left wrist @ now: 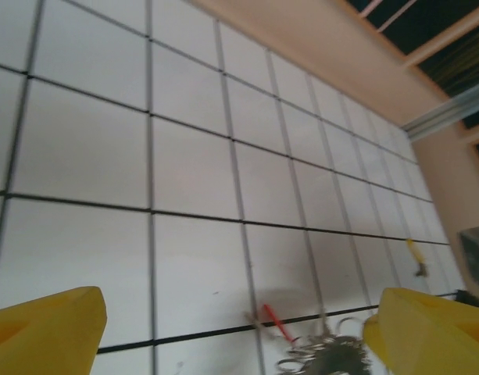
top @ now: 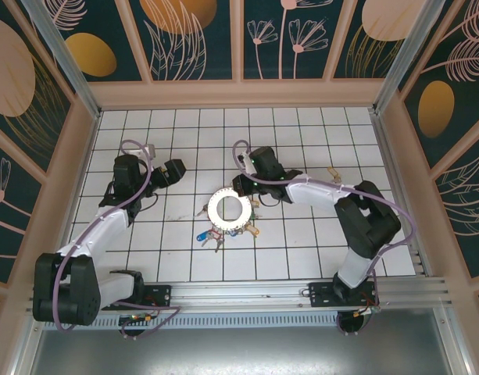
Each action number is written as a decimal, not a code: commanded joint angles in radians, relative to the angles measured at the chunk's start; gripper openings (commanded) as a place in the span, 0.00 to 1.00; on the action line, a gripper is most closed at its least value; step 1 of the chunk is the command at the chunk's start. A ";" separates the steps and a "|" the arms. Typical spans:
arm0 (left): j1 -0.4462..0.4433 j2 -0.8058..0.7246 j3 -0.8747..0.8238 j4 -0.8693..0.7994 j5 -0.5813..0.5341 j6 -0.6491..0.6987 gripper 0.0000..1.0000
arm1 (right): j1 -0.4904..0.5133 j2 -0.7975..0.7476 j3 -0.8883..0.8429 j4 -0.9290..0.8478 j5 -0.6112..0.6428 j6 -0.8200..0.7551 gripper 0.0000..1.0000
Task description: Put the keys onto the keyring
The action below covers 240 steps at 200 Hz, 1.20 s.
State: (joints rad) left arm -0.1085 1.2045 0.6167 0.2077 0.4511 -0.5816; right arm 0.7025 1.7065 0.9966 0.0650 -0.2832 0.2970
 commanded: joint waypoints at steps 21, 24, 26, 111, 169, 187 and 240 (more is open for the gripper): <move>-0.041 0.091 -0.131 0.410 0.192 0.024 0.90 | 0.018 -0.120 -0.154 0.289 -0.031 -0.192 0.00; -0.044 0.099 -0.142 0.444 0.198 0.027 0.90 | 0.017 -0.128 -0.169 0.309 -0.034 -0.203 0.00; -0.044 0.103 -0.149 0.464 0.201 0.027 0.90 | 0.016 -0.133 -0.179 0.322 -0.037 -0.209 0.00; -0.117 0.259 -0.105 0.431 0.372 0.440 0.77 | 0.022 -0.171 -0.363 0.593 -0.101 -0.412 0.00; -0.185 0.309 -0.053 0.344 0.530 0.858 0.56 | 0.045 -0.172 -0.411 0.657 -0.103 -0.558 0.00; -0.228 0.328 0.000 0.204 0.517 1.028 0.50 | 0.054 -0.167 -0.406 0.646 -0.091 -0.596 0.00; -0.259 0.365 0.032 0.164 0.532 1.167 0.44 | 0.075 -0.157 -0.393 0.625 -0.068 -0.647 0.00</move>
State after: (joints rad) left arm -0.3653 1.5482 0.6315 0.4080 0.9539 0.4706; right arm 0.7643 1.5490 0.5735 0.6552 -0.3443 -0.2951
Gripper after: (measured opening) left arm 0.450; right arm 0.047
